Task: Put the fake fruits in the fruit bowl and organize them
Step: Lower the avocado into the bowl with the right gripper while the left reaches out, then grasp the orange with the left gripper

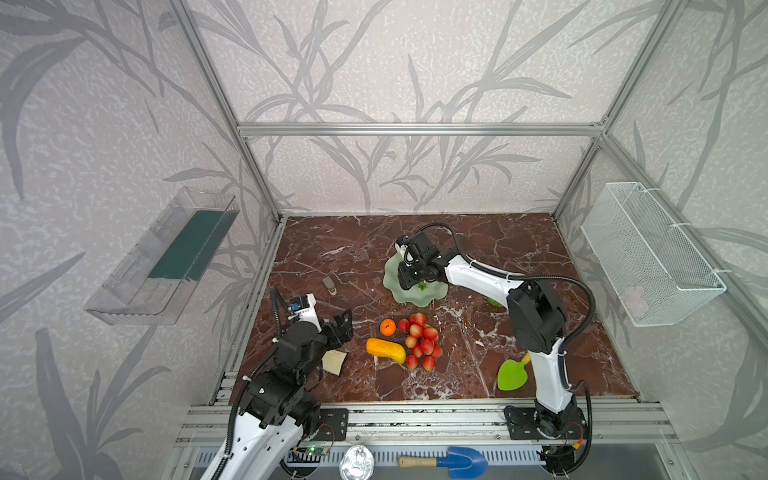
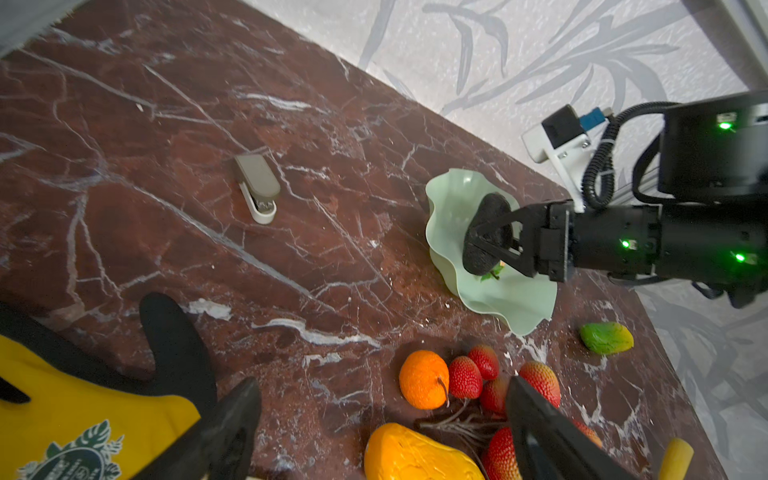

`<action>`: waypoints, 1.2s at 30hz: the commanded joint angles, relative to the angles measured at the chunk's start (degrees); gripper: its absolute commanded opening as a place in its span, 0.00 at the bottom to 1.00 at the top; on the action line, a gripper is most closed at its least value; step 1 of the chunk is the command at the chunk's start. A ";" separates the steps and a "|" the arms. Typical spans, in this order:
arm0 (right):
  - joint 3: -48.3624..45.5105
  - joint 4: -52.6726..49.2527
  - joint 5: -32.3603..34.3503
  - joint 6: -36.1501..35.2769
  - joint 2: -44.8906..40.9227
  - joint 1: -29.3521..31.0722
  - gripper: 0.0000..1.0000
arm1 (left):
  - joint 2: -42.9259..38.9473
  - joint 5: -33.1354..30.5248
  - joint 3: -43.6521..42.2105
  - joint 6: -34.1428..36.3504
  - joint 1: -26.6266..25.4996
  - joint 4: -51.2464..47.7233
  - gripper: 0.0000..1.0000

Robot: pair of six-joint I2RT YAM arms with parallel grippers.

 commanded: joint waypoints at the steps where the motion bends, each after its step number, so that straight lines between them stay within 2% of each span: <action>1: 3.43 -1.77 -1.40 -0.95 2.06 -0.88 0.37 | 2.99 5.04 -0.18 -1.82 0.13 -2.01 0.90; 5: 4.94 -2.34 -1.72 -1.17 3.07 -0.89 0.54 | 7.95 7.81 -0.14 -1.86 0.11 -0.85 0.87; 8: 4.45 -2.87 -1.56 -1.18 0.17 -1.02 0.65 | 11.13 9.04 0.06 -1.38 0.04 0.54 0.86; 11: -0.19 0.41 -1.24 -0.84 -6.80 -1.49 0.73 | 14.05 9.91 0.76 -0.32 -0.05 1.84 0.85; 19: -24.57 15.82 3.20 2.32 -32.25 -2.11 0.95 | 25.01 12.16 4.04 3.24 -2.22 7.99 0.84; 22: -32.96 18.28 3.79 3.78 -39.67 -2.43 1.00 | 30.56 11.59 6.03 4.86 -4.88 10.12 0.84; 27: -43.08 18.74 4.57 6.18 -48.51 -3.74 0.99 | 41.21 8.04 10.88 7.93 -10.40 11.52 0.84; 36: -47.93 15.37 4.52 6.43 -56.07 -6.39 0.99 | 55.29 8.50 15.14 8.23 -11.50 12.94 0.77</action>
